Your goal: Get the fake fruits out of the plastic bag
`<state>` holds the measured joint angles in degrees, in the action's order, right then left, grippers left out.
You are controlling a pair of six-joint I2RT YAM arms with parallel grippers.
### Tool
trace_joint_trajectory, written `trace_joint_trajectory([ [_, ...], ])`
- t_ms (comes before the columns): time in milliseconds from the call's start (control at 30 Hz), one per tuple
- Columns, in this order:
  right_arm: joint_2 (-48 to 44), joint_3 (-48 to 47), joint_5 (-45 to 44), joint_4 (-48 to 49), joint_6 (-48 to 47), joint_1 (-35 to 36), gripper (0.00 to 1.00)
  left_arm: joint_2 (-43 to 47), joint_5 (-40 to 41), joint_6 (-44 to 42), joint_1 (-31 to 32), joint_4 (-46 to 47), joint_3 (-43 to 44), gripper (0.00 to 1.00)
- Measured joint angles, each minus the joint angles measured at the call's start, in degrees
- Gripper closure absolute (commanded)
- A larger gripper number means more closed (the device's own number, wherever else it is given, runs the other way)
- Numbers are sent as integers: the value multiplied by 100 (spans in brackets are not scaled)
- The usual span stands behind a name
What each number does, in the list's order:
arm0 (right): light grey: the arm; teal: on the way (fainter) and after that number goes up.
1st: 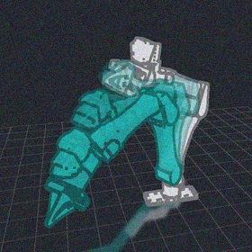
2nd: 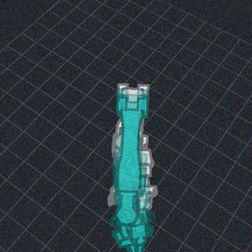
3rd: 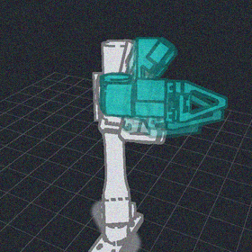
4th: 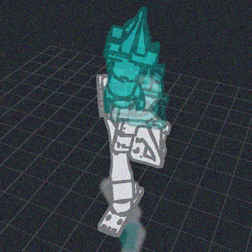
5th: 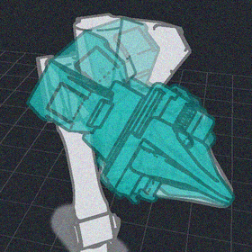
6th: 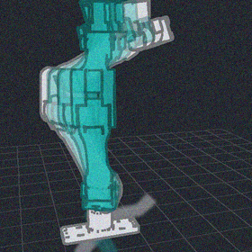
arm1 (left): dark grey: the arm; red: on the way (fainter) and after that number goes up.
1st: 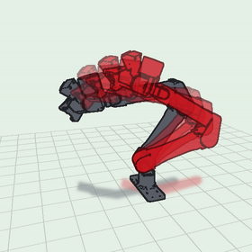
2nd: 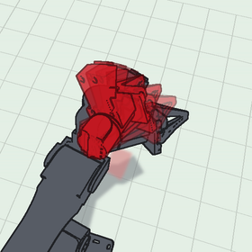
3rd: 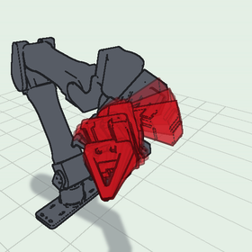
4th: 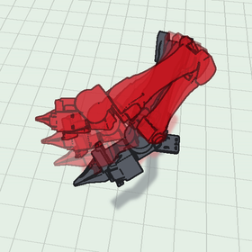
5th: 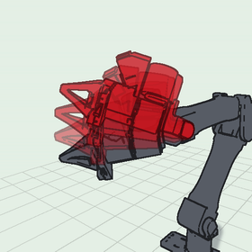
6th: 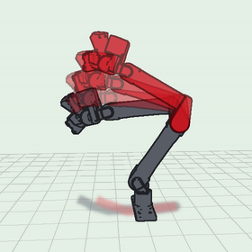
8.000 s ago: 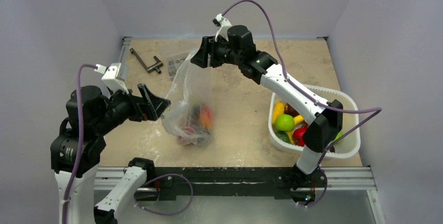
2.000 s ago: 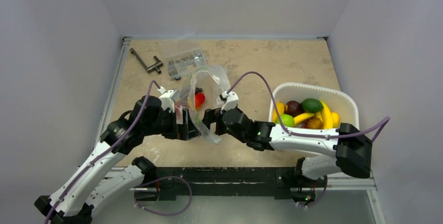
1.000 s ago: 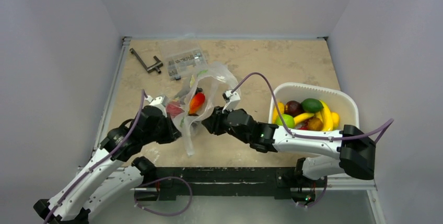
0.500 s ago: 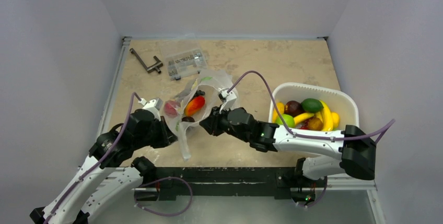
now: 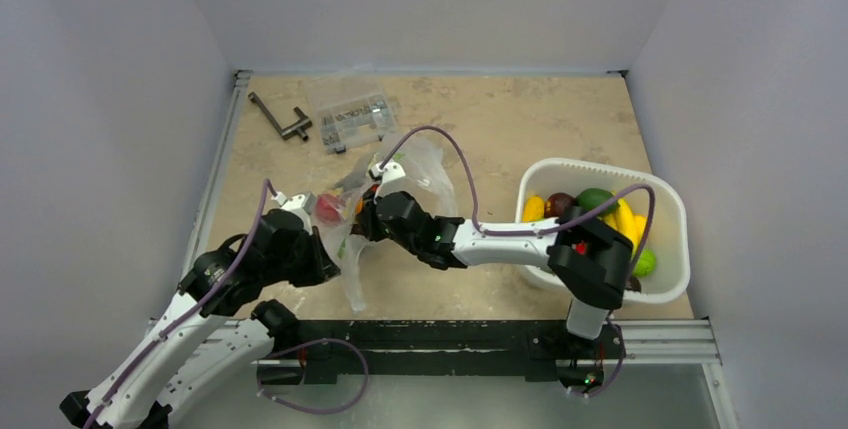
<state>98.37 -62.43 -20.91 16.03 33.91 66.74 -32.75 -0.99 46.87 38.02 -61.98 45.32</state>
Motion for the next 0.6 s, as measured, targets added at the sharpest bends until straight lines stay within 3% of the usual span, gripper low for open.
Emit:
trace_joint_trajectory([
  [200, 754, 2, 146, 144, -269, -131, 66, -63, 146, -114, 0, -225, 109, 100],
  [600, 1276, -131, 540, 881, -855, -131, 30, -223, 264, -400, 0, -450, 409, 100],
])
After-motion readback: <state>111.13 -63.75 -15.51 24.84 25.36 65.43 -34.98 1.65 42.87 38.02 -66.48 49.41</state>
